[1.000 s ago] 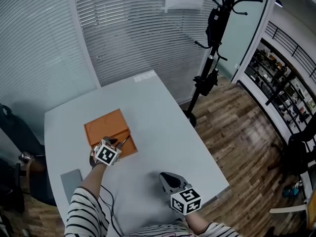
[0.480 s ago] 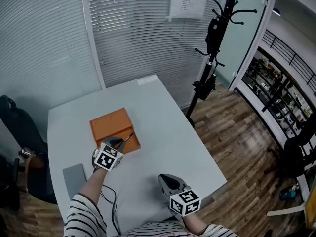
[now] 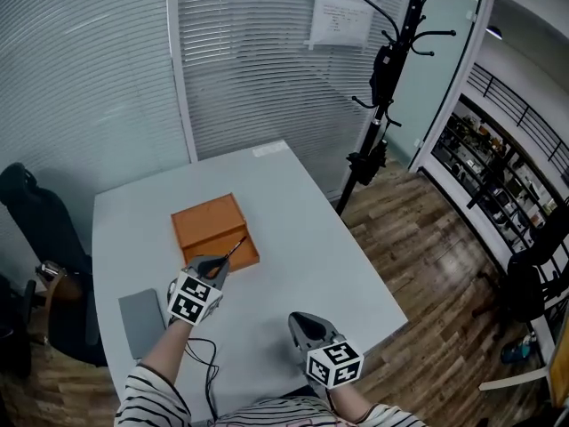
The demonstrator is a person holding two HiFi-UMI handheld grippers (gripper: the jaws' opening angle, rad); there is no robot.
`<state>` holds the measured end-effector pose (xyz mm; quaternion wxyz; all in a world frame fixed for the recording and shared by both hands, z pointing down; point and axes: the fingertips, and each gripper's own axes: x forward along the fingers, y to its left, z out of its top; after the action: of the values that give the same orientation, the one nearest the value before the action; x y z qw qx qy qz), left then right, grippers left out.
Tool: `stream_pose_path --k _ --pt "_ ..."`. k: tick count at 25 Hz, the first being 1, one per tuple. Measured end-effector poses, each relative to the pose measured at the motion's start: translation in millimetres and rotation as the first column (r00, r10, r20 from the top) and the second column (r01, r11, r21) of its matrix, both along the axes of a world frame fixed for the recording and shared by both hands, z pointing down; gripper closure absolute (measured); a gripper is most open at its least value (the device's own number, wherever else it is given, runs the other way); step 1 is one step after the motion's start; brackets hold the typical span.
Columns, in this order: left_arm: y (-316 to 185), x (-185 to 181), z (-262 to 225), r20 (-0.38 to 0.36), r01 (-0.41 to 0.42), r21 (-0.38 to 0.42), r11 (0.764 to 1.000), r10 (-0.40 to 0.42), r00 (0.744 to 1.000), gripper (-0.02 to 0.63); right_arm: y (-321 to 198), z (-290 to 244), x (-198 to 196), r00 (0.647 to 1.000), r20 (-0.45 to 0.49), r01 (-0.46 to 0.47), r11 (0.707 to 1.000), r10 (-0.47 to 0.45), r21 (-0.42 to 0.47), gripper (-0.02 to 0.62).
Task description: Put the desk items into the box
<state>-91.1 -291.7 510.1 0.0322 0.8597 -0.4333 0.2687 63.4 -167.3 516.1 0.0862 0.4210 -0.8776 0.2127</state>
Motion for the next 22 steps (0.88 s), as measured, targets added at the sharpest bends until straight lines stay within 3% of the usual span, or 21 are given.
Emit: stream_pose_path --k 16,22 --pt "90.7 -15.9 -48.0 -0.075 -0.053 0.146 0.988 0.065 0.995 0.581 35.3 -23.1 -18.8 0.996 0.001 -0.091 0.992 0.091 0.086 0.568" --pt "128.7 -31.3 -51.0 -0.110 -0.033 0.169 0.985 0.052 0.993 0.583 56.0 -20.8 -30.7 0.993 0.005 -0.119 0.989 0.119 0.086 0.568"
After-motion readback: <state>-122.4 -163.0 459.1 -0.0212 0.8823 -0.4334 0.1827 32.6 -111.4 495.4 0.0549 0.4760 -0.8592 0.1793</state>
